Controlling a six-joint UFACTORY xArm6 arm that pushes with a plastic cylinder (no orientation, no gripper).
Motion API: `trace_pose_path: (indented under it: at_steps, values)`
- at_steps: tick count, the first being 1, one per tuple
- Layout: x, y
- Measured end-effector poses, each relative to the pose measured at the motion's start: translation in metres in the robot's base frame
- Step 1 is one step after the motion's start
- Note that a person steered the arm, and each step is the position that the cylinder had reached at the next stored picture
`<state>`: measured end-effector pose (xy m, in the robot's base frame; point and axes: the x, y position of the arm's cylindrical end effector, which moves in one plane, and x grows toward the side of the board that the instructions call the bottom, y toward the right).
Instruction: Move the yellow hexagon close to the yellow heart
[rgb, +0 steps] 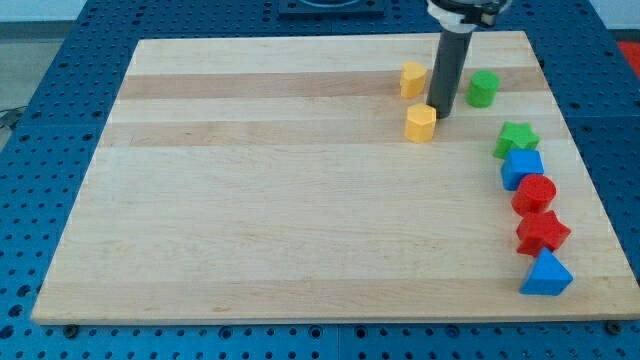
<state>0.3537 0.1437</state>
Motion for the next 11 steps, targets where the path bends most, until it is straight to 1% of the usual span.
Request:
trace_pose_path:
  at_steps: [1, 3, 4, 5, 6, 7, 8, 10, 11]
  values:
    - [-0.047, 0.015]
    - [-0.051, 0.024]
    - [-0.057, 0.043]
    - [-0.006, 0.05]
    - [0.019, 0.05]
    - [0.037, 0.05]
    - [0.038, 0.048]
    - [0.089, -0.038]
    - [0.052, -0.047]
